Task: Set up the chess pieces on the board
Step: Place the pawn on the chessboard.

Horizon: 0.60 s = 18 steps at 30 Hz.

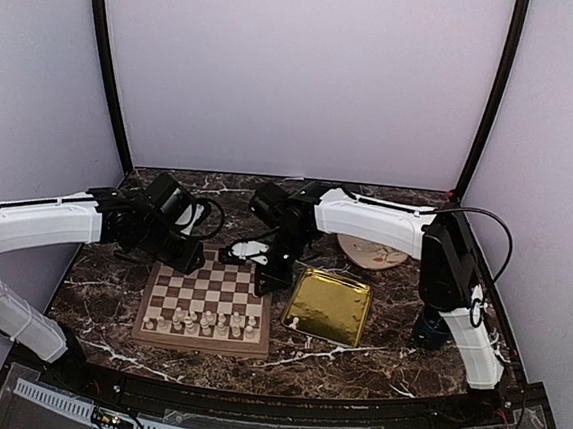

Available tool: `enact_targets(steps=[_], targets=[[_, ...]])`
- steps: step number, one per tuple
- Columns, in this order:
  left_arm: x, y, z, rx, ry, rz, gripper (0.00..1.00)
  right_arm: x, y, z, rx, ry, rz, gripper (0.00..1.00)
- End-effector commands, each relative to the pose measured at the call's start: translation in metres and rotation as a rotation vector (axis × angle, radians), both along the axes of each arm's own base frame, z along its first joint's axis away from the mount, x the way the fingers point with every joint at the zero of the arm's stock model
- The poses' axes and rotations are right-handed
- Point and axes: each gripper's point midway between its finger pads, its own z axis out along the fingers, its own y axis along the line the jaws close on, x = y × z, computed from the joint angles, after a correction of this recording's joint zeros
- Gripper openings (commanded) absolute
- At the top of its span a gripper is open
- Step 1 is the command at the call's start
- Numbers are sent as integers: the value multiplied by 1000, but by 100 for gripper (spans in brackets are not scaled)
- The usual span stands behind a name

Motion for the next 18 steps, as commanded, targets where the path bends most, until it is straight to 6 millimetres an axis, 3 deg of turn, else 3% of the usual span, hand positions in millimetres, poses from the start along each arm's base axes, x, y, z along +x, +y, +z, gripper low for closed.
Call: enact_targets(steps=[1, 6, 9, 12, 18], targets=[[-4, 10, 3, -2, -9, 31, 35, -17, 13, -10, -28, 28, 35, 8], [-6, 10, 1, -4, -1, 31, 35, -19, 19, -22, -42, 31, 38, 16], [-7, 10, 0, -5, 4, 25, 35, -17, 18, -19, -41, 17, 30, 22], [-9, 6, -2, -9, 17, -2, 35, -15, 12, -8, -35, -13, 21, 26], [-13, -15, -2, -46, 57, -120, 35, -7, -12, 32, 27, -47, -18, 29]])
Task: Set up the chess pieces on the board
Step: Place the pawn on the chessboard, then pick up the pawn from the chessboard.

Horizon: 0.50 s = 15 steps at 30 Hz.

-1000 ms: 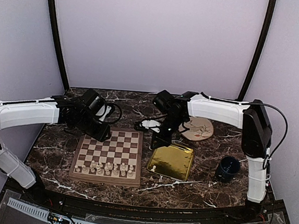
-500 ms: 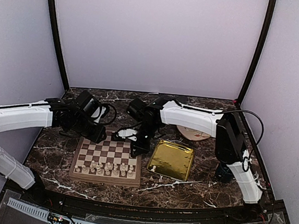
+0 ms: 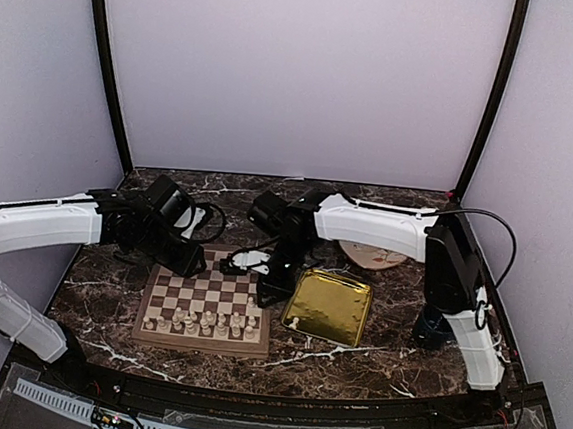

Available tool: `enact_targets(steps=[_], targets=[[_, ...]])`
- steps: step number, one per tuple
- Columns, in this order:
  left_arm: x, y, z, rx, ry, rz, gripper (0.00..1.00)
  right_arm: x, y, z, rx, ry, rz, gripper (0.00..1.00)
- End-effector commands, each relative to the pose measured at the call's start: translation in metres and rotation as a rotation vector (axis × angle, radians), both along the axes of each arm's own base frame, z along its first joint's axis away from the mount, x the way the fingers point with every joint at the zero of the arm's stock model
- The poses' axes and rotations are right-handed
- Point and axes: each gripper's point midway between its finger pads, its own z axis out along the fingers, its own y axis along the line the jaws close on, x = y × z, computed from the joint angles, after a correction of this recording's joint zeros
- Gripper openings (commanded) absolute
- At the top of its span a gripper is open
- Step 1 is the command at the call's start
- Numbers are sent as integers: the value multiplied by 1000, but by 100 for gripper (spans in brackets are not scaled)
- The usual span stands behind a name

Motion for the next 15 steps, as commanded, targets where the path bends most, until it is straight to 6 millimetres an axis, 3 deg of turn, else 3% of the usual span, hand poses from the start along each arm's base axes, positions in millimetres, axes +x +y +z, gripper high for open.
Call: enact_targets(steps=[1, 8, 13, 15], targets=[[-6, -19, 2, -40, 38, -112, 34, 15, -20, 53, 85, -61, -50, 29], [-19, -69, -5, -10, 61, -303, 34, 22, -80, 65, 139, -69, -147, 29], [-20, -94, -23, 34, 113, -362, 34, 17, -131, 44, 168, -59, -239, 29], [-17, -101, -27, 43, 123, -372, 33, 17, -143, 44, 217, -77, -271, 31]])
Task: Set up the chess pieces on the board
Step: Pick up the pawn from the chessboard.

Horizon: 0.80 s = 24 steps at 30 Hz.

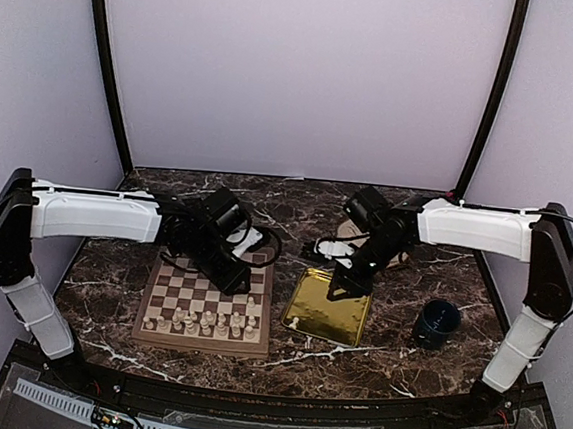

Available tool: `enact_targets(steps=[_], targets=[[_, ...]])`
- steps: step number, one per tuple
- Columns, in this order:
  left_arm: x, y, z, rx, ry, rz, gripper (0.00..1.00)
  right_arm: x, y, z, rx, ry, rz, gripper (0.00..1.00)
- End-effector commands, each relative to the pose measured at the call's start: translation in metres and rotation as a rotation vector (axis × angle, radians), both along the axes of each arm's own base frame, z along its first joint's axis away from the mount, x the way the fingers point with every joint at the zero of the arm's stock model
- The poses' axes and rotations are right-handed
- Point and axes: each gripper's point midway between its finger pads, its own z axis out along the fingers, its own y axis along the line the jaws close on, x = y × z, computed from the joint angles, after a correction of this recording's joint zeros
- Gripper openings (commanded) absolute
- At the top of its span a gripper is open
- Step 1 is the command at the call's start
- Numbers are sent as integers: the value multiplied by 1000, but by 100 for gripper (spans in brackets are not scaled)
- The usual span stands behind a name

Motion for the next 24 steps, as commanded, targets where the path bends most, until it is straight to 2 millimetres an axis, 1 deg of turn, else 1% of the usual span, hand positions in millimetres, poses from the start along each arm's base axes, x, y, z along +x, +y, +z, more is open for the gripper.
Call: enact_targets(steps=[1, 4, 5, 11, 15, 24], targets=[[3, -15, -3, 19, 20, -51, 33, 4, -16, -2, 122, -48, -57, 32], [6, -26, -7, 22, 37, -71, 34, 17, -24, 5, 159, -79, -98, 34], [6, -29, -9, 27, 44, -78, 34, 18, -25, 4, 158, -67, -102, 34], [4, -37, -21, 77, 85, -106, 33, 18, -27, -16, 110, -23, -83, 34], [1, -33, -27, 108, 106, -112, 33, 18, -26, -16, 112, -23, -78, 34], [-6, -23, -31, 152, 130, -106, 25, 19, -28, -17, 102, -24, -80, 34]])
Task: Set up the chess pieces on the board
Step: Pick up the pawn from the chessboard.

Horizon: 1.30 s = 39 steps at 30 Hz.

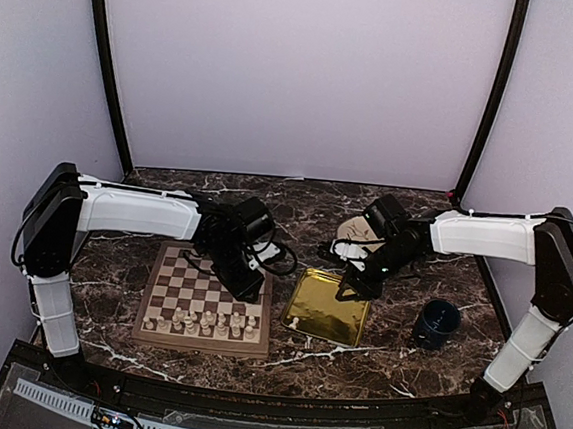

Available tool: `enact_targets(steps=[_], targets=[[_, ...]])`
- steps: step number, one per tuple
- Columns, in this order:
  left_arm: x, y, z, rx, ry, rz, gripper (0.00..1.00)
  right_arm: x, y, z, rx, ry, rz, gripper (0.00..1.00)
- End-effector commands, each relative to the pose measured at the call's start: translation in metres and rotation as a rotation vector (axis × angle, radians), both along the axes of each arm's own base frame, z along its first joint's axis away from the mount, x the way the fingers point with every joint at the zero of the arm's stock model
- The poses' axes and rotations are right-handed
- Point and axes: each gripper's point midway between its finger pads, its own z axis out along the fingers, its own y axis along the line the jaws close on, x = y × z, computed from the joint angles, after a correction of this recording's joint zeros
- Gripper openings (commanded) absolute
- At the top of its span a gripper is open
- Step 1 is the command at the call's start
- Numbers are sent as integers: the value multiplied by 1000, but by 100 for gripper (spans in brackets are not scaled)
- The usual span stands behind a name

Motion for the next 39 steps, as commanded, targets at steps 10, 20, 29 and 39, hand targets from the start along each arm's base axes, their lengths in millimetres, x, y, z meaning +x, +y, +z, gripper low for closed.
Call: enact_targets(steps=[10, 20, 29, 39], targets=[[-12, 7, 4, 22, 26, -8, 19, 6, 6, 5, 17, -12, 6, 34], [-21, 25, 5, 59, 31, 7, 14, 6, 6, 2, 11, 1, 8, 34], [-25, 51, 9, 120, -1, 58, 10, 6, 6, 0, 7, 6, 8, 33], [-11, 108, 19, 124, -14, 300, 10, 5, 7, -1, 8, 16, 9, 34]])
